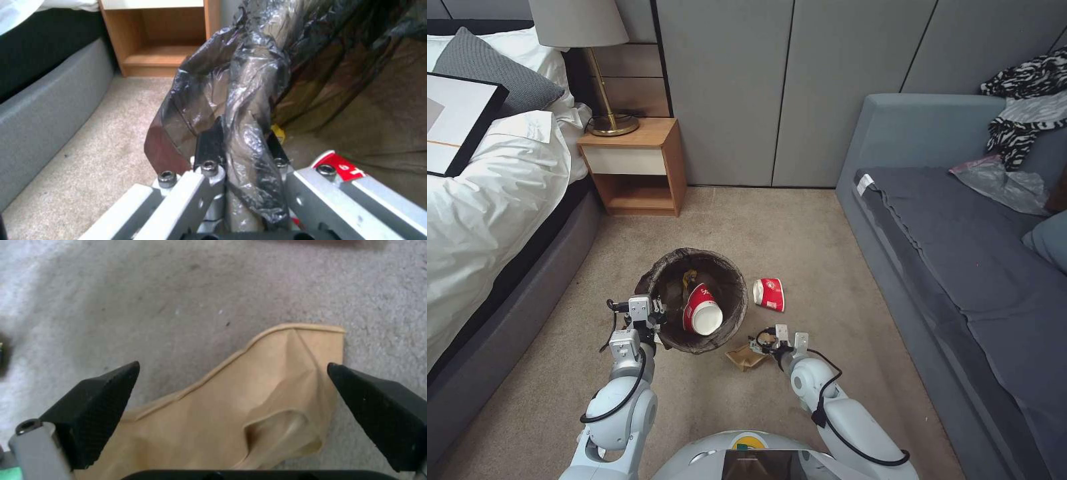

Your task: Pick up the trash bin, then pick up the garbage from the floor and place it into the trash bin.

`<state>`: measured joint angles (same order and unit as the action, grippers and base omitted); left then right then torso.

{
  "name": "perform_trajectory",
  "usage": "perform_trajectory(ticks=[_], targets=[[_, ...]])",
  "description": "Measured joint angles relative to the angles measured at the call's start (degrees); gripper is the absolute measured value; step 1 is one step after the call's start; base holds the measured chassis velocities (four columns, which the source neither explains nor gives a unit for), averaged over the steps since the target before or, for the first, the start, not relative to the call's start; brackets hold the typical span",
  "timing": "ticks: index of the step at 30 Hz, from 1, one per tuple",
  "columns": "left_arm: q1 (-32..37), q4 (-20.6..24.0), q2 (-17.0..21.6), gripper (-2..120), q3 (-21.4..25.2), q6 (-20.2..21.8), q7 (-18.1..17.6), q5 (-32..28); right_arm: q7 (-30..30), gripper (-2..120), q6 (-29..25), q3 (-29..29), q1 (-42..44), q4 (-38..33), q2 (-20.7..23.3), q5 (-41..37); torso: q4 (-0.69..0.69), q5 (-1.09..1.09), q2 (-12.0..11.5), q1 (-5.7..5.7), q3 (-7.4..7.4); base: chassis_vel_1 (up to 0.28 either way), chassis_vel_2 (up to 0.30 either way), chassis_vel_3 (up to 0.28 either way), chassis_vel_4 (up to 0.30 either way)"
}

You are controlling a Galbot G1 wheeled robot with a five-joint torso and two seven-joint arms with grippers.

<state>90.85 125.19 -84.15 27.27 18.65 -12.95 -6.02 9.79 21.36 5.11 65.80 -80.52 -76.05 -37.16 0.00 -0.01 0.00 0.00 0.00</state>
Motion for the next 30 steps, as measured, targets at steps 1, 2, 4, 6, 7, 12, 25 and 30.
perform_trajectory(ticks=[1, 2, 4, 6, 7, 12, 25, 30], targets=[[0.04, 0.0, 0.03, 3, 0.06, 0.0, -0.01, 0.0, -0.1, 100, -0.22, 0.13, -0.2, 0.77, -0.26, 0.23, 0.0, 0.0, 0.0, 0.0, 0.0, 0.0, 0.0, 0.0, 0.0], [0.07, 0.02, 0.06, 3, 0.11, 0.0, -0.02, 0.0, -0.12, 100, -0.61, 0.3, -0.36, 1.77, -0.6, 0.59, 0.0, 0.0, 0.0, 0.0, 0.0, 0.0, 0.0, 0.0, 0.0], [0.09, 0.05, 0.08, 3, 0.11, 0.0, -0.03, 0.0, -0.18, 100, -0.86, 0.37, -0.39, 2.29, -0.74, 0.86, 0.0, 0.0, 0.0, 0.0, 0.0, 0.0, 0.0, 0.0, 0.0], [0.11, 0.15, 0.12, 3, 0.11, 0.0, -0.04, 0.0, -0.36, 100, -1.25, 0.68, -0.39, 3.47, -0.95, 1.41, 0.0, 0.0, 0.0, 0.0, 0.0, 0.0, 0.0, 0.0, 0.0], [0.11, 0.15, 0.12, 3, 0.11, 0.0, -0.04, 0.0, -0.36, 100, -1.25, 0.68, -0.39, 3.47, -0.95, 1.41, 0.0, 0.0, 0.0, 0.0, 0.0, 0.0, 0.0, 0.0, 0.0], [0.06, 0.21, 0.25, 3, 0.14, 0.01, -0.07, -0.04, -1.04, 99, -2.21, 1.62, 0.12, 5.65, -0.98, 2.69, -0.01, 0.01, 0.0, 0.0, 0.0, 0.0, 0.0, 0.0, 0.0], [-0.29, 0.03, 0.24, 3, 0.14, 0.1, -0.15, -0.25, -1.7, 62, -3.95, 2.66, 0.82, 7.5, -1.48, 4.77, -0.02, -0.03, 0.01, 0.0, -0.01, 0.0, 0.0, 0.0, 0.0], [-0.43, -0.09, 0.19, 3, 0.05, 0.13, -0.16, -0.3, -1.78, 42, -4.33, 2.76, 0.8, 7.55, -1.44, 5.23, 0.01, 0.01, 0.01, 0.0, -0.01, 0.0, 0.0, 0.0, 0.0]])
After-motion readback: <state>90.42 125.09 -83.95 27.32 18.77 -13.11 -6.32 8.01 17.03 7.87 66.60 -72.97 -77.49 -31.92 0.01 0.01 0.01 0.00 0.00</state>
